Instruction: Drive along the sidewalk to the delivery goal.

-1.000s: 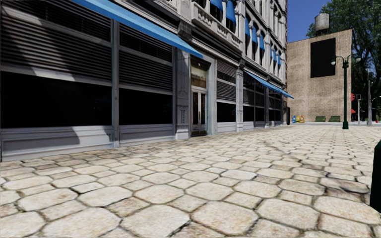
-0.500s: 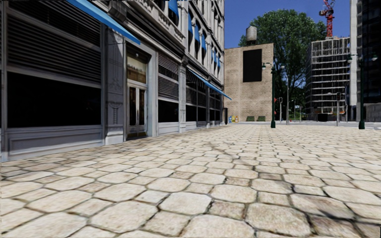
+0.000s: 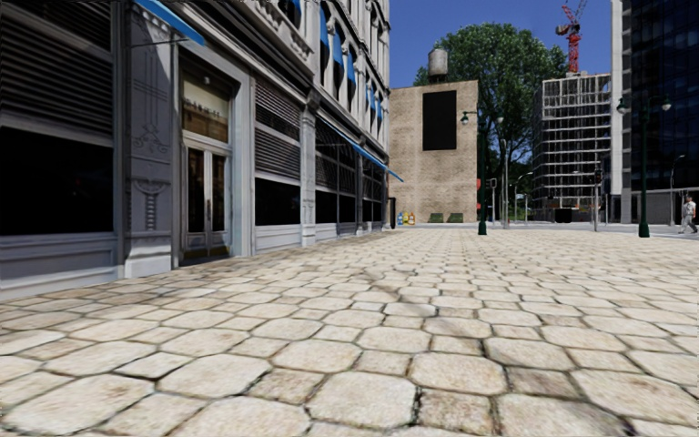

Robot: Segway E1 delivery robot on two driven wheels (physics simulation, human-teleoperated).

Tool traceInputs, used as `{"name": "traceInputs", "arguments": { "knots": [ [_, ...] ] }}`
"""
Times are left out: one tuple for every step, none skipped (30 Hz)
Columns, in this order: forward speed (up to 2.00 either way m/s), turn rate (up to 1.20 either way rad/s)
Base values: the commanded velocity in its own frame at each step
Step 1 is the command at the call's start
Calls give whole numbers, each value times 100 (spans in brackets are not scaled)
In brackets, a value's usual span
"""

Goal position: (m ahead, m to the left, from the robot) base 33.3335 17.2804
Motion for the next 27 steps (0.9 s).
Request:
{"name": "traceInputs", "arguments": {
  "knots": [
    [200, -1],
    [200, -11],
    [200, -11],
    [200, -22],
    [200, -29],
    [200, -31],
    [200, -31],
    [200, -31],
    [200, -31],
    [200, -31],
    [200, -31],
    [200, -31],
    [200, -31],
    [200, -31],
    [200, -31],
    [200, -31],
    [200, -31],
    [200, -31],
    [200, -31],
    [200, -31],
    [200, -31],
    [200, -31],
    [200, -31],
    [200, -31],
    [200, -31],
    [200, -31],
    [200, -20]
  ]
}}
